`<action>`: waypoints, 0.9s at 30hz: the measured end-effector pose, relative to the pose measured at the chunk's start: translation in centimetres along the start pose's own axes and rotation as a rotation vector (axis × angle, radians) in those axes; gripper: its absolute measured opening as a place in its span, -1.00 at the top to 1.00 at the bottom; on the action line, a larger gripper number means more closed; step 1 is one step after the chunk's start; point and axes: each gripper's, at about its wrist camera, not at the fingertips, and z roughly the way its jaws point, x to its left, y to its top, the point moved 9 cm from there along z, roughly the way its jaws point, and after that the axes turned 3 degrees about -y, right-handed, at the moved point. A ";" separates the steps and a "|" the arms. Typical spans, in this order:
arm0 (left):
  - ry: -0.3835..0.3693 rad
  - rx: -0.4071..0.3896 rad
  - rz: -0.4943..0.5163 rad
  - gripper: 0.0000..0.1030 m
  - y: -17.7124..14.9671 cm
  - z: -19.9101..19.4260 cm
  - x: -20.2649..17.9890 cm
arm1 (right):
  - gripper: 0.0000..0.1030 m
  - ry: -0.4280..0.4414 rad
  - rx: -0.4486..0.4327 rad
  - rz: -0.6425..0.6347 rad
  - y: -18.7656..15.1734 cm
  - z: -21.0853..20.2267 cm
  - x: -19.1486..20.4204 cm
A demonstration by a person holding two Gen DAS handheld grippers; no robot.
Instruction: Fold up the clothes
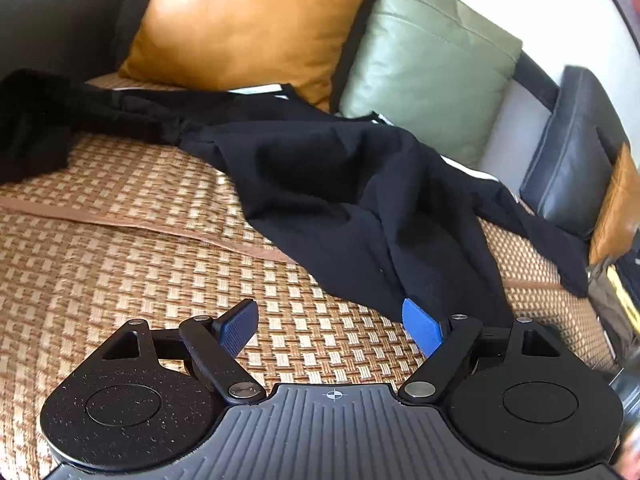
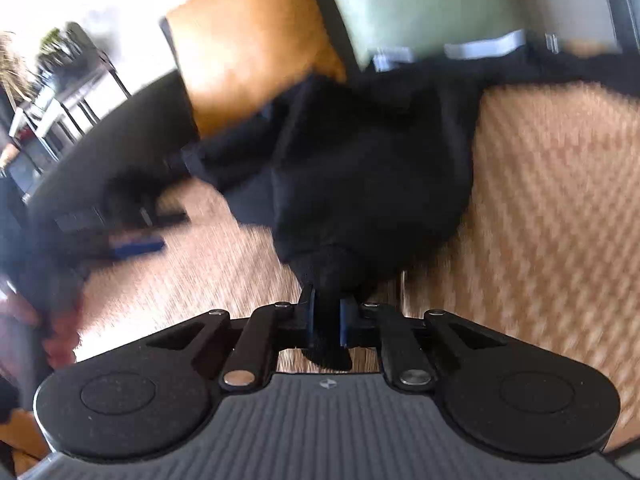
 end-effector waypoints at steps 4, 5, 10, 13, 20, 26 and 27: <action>-0.032 0.004 -0.008 -0.72 0.1 1.5 -1.3 | 0.78 0.018 -0.139 -0.031 5.5 -3.1 0.1; -0.042 0.005 -0.020 -0.72 0.1 2.0 -1.6 | 0.78 0.020 -0.166 -0.035 6.8 -3.6 0.1; -0.044 0.017 0.014 -0.72 -0.2 4.4 -3.2 | 0.78 0.000 -0.275 -0.037 12.2 -4.5 -0.8; -0.021 0.026 0.023 -0.72 -0.2 5.8 -3.3 | 0.78 -0.005 -0.319 -0.029 14.6 -4.8 -1.6; -0.017 0.009 -0.137 -0.73 0.4 8.1 -1.9 | 0.78 -0.027 -0.366 -0.034 17.4 -4.7 -3.4; -0.081 0.052 -0.163 0.95 1.1 9.1 -3.4 | 0.78 -0.038 -0.356 0.001 16.7 -4.2 -4.8; -0.095 0.031 -0.166 0.96 1.6 8.3 -3.4 | 0.78 -0.040 -0.351 0.007 16.5 -4.3 -4.9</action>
